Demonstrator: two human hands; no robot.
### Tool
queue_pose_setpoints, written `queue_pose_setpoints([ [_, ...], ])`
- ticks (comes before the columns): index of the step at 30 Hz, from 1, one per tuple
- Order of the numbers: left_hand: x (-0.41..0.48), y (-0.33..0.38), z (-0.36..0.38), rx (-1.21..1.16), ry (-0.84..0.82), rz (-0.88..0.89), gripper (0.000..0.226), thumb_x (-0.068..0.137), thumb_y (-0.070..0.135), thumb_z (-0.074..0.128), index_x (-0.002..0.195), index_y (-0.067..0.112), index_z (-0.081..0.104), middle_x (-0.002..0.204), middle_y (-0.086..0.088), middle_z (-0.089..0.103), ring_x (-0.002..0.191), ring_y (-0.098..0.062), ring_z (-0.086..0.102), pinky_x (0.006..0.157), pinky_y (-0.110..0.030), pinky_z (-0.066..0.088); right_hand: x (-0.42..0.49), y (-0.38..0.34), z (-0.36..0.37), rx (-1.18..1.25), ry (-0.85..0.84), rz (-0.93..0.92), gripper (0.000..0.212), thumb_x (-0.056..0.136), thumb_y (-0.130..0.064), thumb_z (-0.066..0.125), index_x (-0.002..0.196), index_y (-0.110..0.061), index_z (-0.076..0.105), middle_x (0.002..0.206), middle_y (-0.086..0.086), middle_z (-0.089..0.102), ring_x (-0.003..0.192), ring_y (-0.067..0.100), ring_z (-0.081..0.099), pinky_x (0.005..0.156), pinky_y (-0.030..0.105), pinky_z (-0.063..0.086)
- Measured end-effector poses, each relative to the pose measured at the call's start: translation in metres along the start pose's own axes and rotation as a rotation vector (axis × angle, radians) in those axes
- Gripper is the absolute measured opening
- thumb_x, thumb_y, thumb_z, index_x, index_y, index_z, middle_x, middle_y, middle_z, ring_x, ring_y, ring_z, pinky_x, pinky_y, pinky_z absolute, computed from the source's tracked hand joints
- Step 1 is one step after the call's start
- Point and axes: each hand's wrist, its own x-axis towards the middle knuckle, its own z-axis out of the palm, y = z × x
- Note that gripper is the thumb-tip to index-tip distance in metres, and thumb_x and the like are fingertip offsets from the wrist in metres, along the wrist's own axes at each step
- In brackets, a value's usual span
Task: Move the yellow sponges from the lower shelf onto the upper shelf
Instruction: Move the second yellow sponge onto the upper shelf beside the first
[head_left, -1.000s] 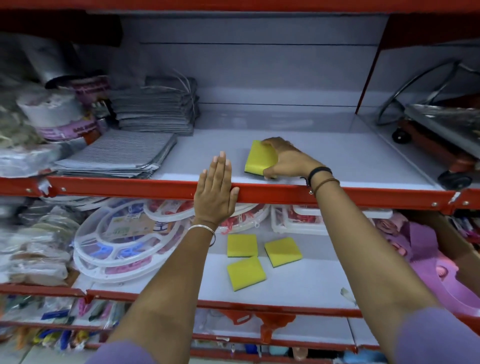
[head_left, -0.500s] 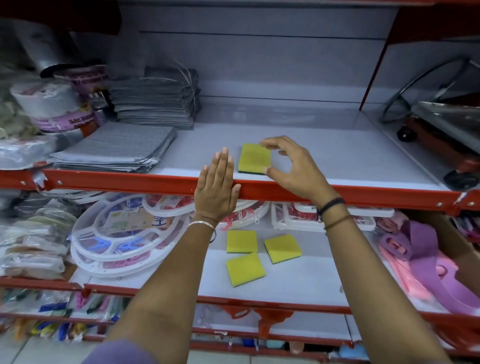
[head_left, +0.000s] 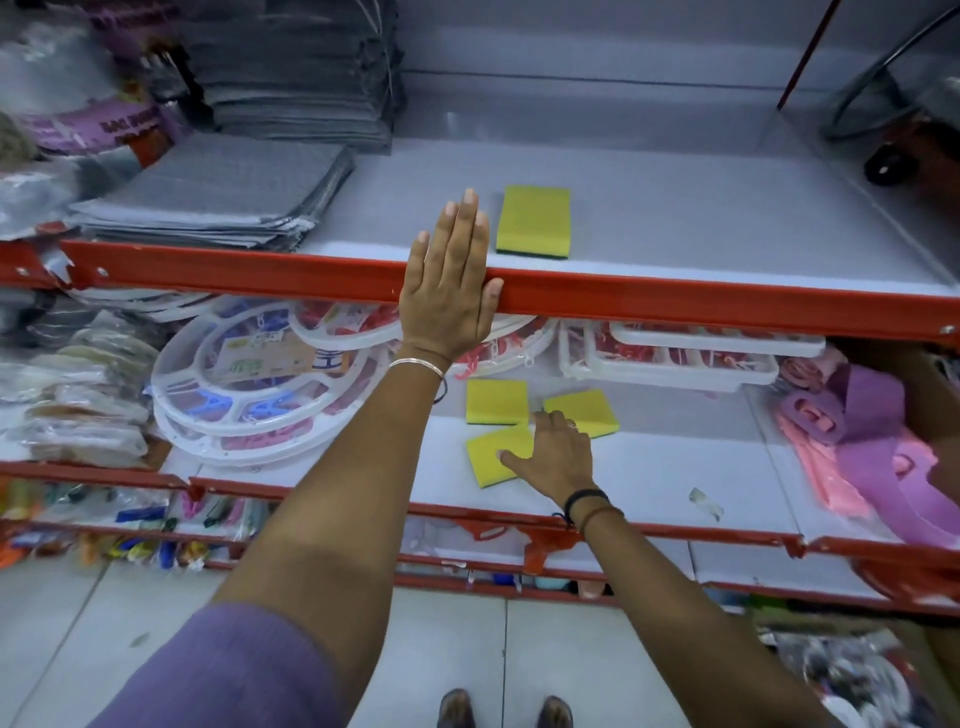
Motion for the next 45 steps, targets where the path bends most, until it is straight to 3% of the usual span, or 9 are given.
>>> queue_pose_setpoints([
  [4,-0.002,0.001,0.000,-0.003,0.021,0.005,0.062,0.096,0.037,0.017,0.149,0.010,-0.003,0.158,-0.003,-0.009,0.146,-0.015,-0.004,0.118,-0.035,0.006,0.015,-0.009,0.035,0.017,-0.137,0.159,0.109,0.066,-0.071,0.061,0.143,-0.003,0.025,0.147,0.016,0.032,0.135,0.034,0.034,0.104,0.047,0.038],
  [8,-0.002,0.000,0.001,-0.008,0.020,0.003,0.062,0.096,0.037,0.017,0.150,0.011,0.000,0.158,-0.004,-0.008,0.145,-0.014,-0.004,0.118,-0.035,0.004,0.018,-0.020,0.054,-0.018,-0.149,0.211,0.130,0.057,-0.077,0.063,0.146,0.002,0.010,0.151,0.015,0.025,0.140,0.033,0.027,0.109,0.046,0.031],
  [15,0.000,0.002,0.000,0.003,0.044,-0.008,0.063,0.096,0.037,0.017,0.149,0.011,-0.004,0.157,-0.001,-0.013,0.146,-0.014,-0.003,0.118,-0.035,0.004,0.008,-0.006,0.040,0.077,-0.146,0.102,0.116,0.060,-0.061,0.071,0.146,-0.005,0.018,0.144,0.016,0.033,0.133,0.035,0.033,0.107,0.044,0.034],
  [21,0.001,0.003,-0.002,0.037,0.015,-0.037,0.058,0.096,0.036,0.019,0.148,0.010,0.016,0.144,-0.012,0.040,0.146,-0.015,-0.001,0.117,-0.035,0.009,-0.014,0.011,-0.037,-0.110,-0.245,-0.101,0.094,0.065,-0.059,0.065,0.143,-0.018,0.033,0.145,0.008,0.039,0.132,0.031,0.035,0.104,0.043,0.027],
  [26,0.000,0.002,-0.005,0.057,-0.018,-0.051,0.060,0.097,0.036,0.019,0.149,0.009,0.007,0.147,-0.012,0.037,0.146,-0.016,0.000,0.117,-0.035,0.010,-0.044,0.008,-0.135,0.074,-0.273,-0.274,0.101,0.052,-0.054,0.067,0.143,-0.026,0.033,0.138,0.001,0.044,0.131,0.027,0.036,0.105,0.039,0.032],
  [32,0.001,0.003,-0.010,0.041,-0.032,-0.048,0.060,0.097,0.036,0.019,0.149,0.010,0.005,0.153,-0.010,0.023,0.146,-0.016,0.001,0.118,-0.034,0.007,-0.069,-0.002,-0.253,0.194,-0.039,-0.530,0.104,0.046,-0.057,0.064,0.140,-0.019,0.043,0.128,0.000,0.050,0.119,0.017,0.044,0.105,0.032,0.035],
  [35,0.001,0.003,-0.010,0.043,-0.030,-0.044,0.060,0.097,0.037,0.018,0.149,0.009,0.006,0.159,-0.005,-0.001,0.146,-0.017,0.003,0.118,-0.035,0.006,-0.050,0.001,-0.285,0.139,0.143,-0.505,0.103,0.047,-0.052,0.068,0.140,-0.019,0.041,0.132,0.005,0.048,0.122,0.024,0.042,0.104,0.034,0.034],
  [38,0.000,0.002,-0.009,0.045,-0.027,-0.042,0.060,0.097,0.037,0.018,0.149,0.009,0.008,0.158,-0.004,-0.004,0.146,-0.018,0.005,0.118,-0.035,0.008,-0.010,0.006,-0.298,0.135,0.250,-0.402,0.097,0.053,-0.037,0.077,0.140,-0.017,0.040,0.141,0.007,0.044,0.129,0.026,0.039,0.105,0.031,0.031],
  [45,-0.001,0.002,-0.004,0.041,0.004,-0.029,0.060,0.096,0.036,0.019,0.149,0.008,0.012,0.158,-0.005,0.001,0.146,-0.019,0.009,0.117,-0.036,0.011,0.069,0.024,-0.274,0.201,0.115,-0.202,0.084,0.062,-0.024,0.075,0.137,-0.027,0.036,0.138,0.002,0.043,0.120,0.021,0.040,0.088,0.030,0.037],
])
